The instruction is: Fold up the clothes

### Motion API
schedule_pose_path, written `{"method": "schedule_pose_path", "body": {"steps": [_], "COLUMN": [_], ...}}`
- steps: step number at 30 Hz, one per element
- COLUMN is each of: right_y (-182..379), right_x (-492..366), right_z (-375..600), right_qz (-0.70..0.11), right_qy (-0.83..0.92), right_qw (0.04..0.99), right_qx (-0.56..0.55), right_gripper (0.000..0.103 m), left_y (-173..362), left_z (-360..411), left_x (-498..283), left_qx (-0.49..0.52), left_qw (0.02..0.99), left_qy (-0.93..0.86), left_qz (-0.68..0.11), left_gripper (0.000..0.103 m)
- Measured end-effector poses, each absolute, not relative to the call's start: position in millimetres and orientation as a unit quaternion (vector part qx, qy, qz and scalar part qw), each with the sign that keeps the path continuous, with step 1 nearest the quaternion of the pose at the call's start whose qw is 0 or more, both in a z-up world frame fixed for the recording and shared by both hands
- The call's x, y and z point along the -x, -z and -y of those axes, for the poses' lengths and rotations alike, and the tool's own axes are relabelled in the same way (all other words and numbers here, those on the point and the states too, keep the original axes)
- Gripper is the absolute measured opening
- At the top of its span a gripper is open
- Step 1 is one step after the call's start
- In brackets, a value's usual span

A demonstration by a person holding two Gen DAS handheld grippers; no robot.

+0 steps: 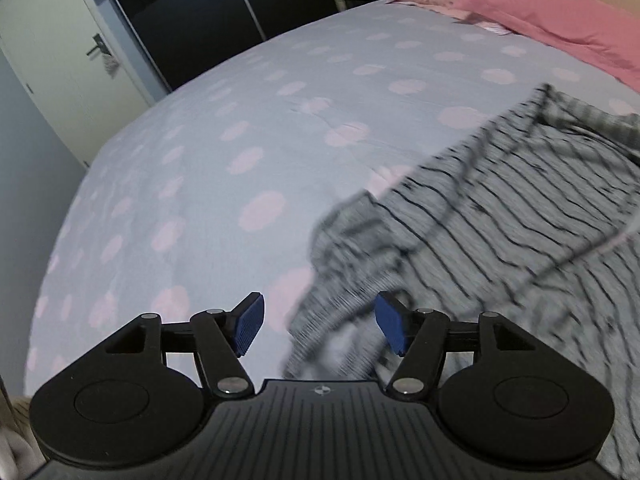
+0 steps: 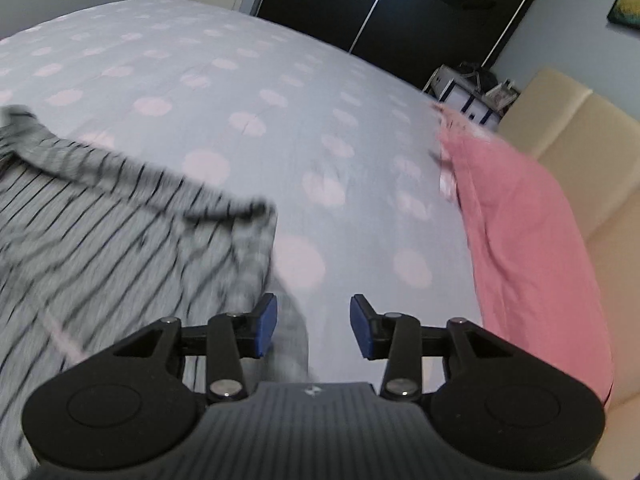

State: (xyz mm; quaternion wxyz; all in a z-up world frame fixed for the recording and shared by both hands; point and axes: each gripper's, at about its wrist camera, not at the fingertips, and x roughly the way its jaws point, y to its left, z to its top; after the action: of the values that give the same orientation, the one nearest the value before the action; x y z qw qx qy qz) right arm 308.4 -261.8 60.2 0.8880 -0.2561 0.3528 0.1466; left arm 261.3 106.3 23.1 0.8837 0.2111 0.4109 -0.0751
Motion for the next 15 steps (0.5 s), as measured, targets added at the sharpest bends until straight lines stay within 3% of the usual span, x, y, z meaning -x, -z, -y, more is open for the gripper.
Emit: {"method": "schedule_pose_path", "body": {"steps": [6,15], "right_y": [-42,4], "right_x": [-244,-250], "right_z": [304,285], "right_qz": [-0.387,-0.394], "right_qy": [-0.186,-0.182], "right_qw": [0.868,0.864], "right_qx": [0.249,0.256], "right_gripper": [0.041,0.043], "left_y": [15,55], "left_z": [-98,-76], "left_x": [-243,-260], "left_qx": [-0.201,-0.249], "left_qw": [0.88,0.881], "left_qy": [0.1,0.085], "left_qz": [-0.419,-0.393], "left_gripper": [0.061,0.062]}}
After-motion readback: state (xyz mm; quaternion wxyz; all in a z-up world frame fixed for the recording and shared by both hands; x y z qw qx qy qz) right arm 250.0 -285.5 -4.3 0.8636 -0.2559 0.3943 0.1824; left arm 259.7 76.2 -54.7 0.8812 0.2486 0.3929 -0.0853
